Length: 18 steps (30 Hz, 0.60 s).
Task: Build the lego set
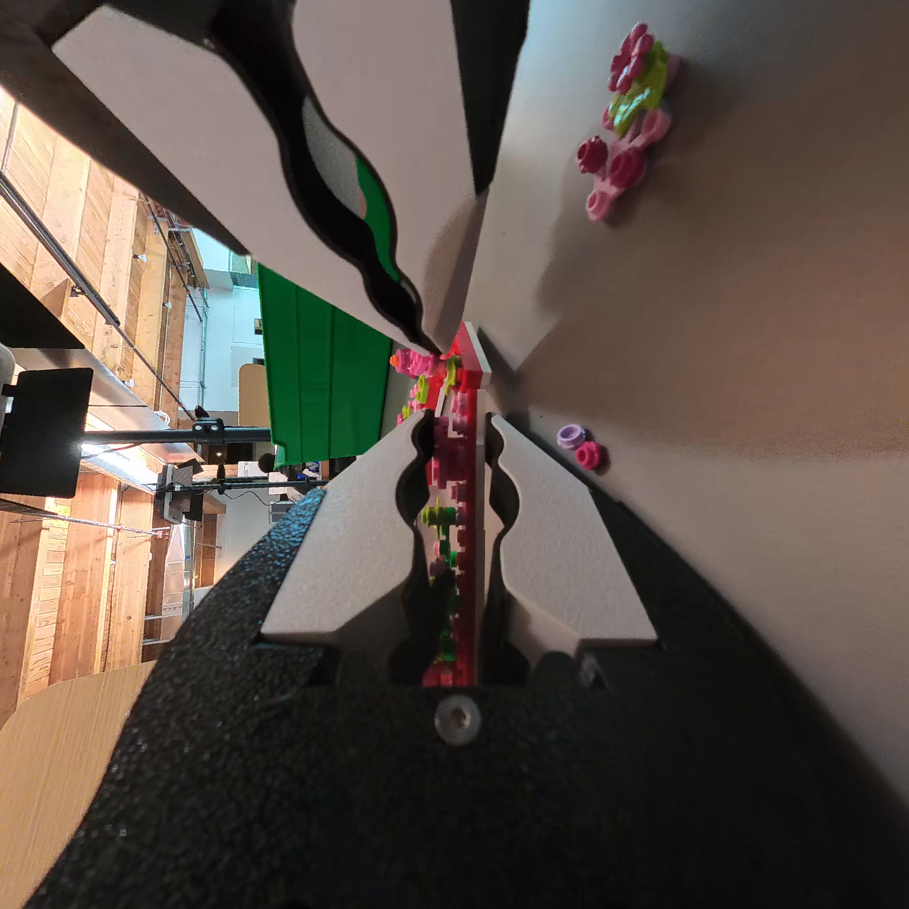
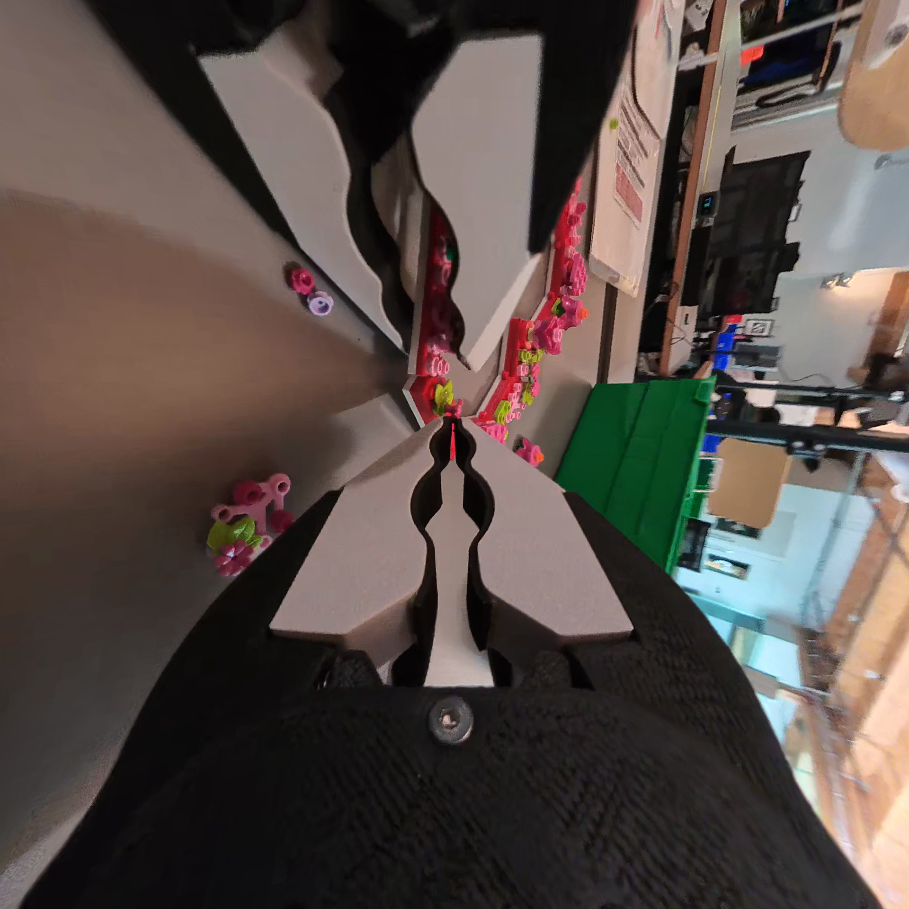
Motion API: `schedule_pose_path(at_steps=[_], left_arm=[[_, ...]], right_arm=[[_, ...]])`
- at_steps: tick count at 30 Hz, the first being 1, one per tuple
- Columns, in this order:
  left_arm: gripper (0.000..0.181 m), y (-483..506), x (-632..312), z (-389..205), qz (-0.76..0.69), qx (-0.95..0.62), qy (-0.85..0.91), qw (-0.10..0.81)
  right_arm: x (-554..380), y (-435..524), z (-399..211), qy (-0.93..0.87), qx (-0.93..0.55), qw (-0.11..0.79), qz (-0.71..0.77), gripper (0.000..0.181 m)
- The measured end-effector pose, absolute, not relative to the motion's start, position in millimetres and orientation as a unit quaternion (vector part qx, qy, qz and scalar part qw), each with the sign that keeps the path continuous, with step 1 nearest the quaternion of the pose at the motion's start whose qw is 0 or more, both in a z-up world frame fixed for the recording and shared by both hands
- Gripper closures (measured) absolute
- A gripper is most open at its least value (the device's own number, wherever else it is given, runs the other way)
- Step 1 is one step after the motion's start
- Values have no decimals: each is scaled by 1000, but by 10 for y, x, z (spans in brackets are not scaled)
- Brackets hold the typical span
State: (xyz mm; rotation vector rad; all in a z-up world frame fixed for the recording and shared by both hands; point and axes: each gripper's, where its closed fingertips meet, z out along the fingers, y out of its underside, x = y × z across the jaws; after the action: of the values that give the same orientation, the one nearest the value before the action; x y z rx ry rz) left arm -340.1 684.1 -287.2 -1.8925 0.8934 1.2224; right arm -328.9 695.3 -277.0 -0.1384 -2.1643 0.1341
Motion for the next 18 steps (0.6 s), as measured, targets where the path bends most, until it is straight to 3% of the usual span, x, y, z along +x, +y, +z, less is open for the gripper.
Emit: schedule_pose_path(at_steps=[18], left_arm=[[164, 6839, -3399, -2876, 468, -733, 345, 353]], right_arm=[[-3262, 6945, -2795, -874, 39, 483, 14, 181]])
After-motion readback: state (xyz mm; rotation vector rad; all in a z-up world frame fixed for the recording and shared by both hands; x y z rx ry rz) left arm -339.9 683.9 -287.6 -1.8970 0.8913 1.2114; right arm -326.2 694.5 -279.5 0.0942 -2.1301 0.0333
